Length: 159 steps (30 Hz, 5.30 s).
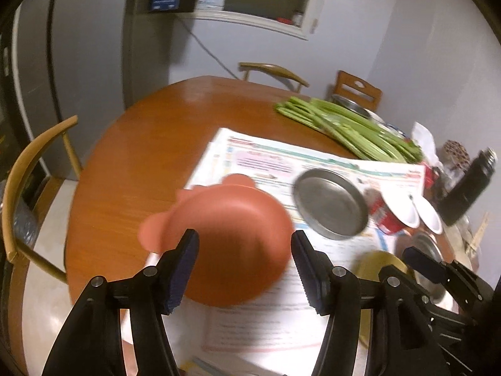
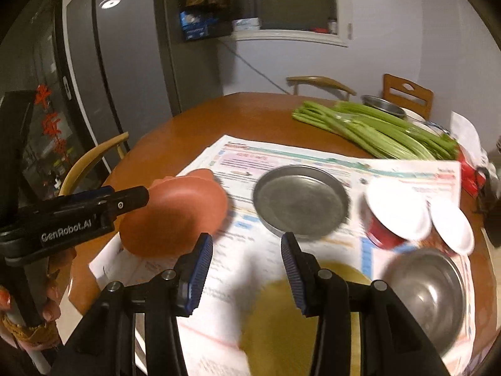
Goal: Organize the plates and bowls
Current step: 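Lift the orange plate with the left gripper, set it down beside the newspaper edge, open, then move the left gripper to the yellow shell plate rim and close on it, then carry the yellow shell plate with the left gripper onto the orange plate, release, then reach the left gripper to the grey metal plate rim and grasp it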
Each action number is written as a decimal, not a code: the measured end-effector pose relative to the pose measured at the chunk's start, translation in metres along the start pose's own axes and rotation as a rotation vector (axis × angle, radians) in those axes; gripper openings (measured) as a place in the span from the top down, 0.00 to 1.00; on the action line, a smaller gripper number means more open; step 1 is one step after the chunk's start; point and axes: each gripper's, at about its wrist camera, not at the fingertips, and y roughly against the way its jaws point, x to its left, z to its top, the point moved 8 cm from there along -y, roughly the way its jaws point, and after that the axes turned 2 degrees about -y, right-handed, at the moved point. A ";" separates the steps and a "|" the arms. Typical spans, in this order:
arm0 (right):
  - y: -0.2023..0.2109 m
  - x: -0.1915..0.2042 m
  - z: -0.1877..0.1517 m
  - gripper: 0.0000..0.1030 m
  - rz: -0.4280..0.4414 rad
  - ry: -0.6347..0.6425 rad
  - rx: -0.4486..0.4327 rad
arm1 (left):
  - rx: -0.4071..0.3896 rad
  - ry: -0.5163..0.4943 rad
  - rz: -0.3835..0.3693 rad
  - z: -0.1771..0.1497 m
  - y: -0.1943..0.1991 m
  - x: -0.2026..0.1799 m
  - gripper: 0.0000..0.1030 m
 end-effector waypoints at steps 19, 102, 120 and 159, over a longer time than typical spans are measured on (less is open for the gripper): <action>0.052 -0.079 -0.093 0.53 -0.099 -0.162 0.022 | 0.152 -0.221 -0.105 -0.056 -0.041 -0.114 0.39; -0.066 0.074 0.013 0.51 0.120 0.020 0.074 | 0.072 0.038 0.070 0.021 -0.061 0.058 0.51; -0.086 0.087 0.004 0.51 0.116 0.048 0.124 | 0.092 0.049 0.106 0.019 -0.084 0.073 0.51; -0.034 0.031 0.025 0.51 0.049 -0.019 -0.011 | 0.020 -0.010 0.039 0.035 -0.039 0.021 0.47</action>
